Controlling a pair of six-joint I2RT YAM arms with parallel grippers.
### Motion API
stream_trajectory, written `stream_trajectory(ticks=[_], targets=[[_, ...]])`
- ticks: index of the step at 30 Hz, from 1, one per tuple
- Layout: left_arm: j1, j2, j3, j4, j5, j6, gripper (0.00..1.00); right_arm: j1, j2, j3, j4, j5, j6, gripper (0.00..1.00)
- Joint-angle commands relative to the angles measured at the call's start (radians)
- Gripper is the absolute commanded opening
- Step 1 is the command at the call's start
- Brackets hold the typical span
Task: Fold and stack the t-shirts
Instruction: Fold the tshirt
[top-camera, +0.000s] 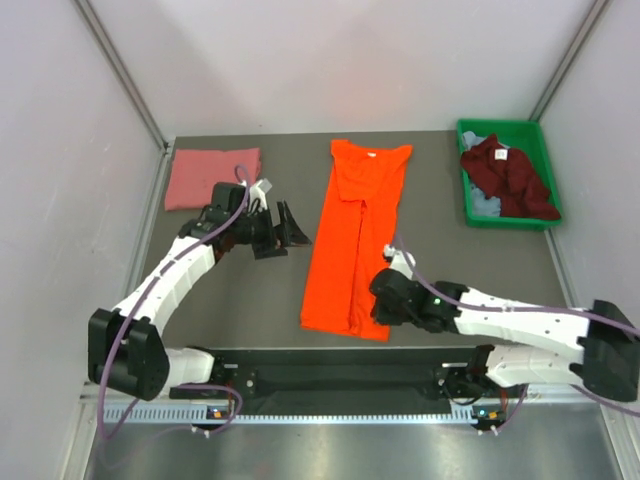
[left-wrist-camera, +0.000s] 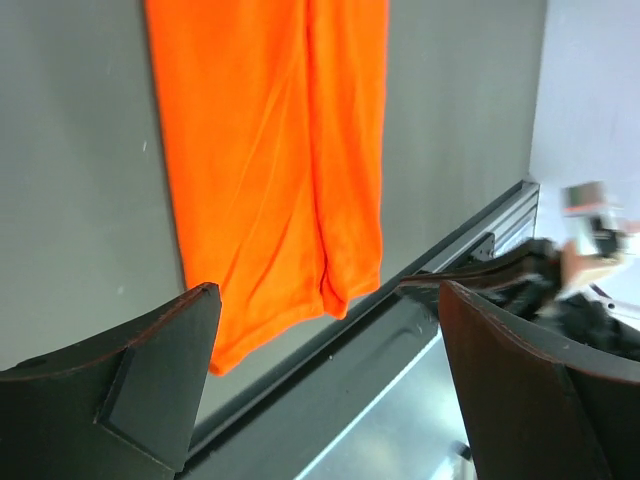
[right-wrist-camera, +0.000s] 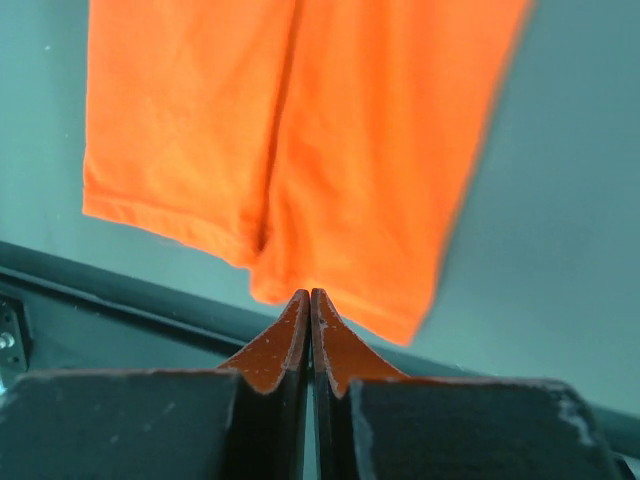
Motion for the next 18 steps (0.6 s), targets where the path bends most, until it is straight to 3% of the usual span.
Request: stream_trajectory(ticks=[1,4,18], targets=[[0.014,0.003,0.06,0.017,0.037,0.078,0.94,0.017,0.119,0.09,0.099,-0.04,-0.084,0.0],[0.042,0.011,0.063,-0.031,0.048,0.105,0.93,0.016,0.223,0.104,0.145,-0.089,-0.075,0.0],[0.085,-0.035,0.028,0.009,-0.009,0.104,0.94,0.053,0.346,0.102,0.232,-0.116,-0.029,0.0]])
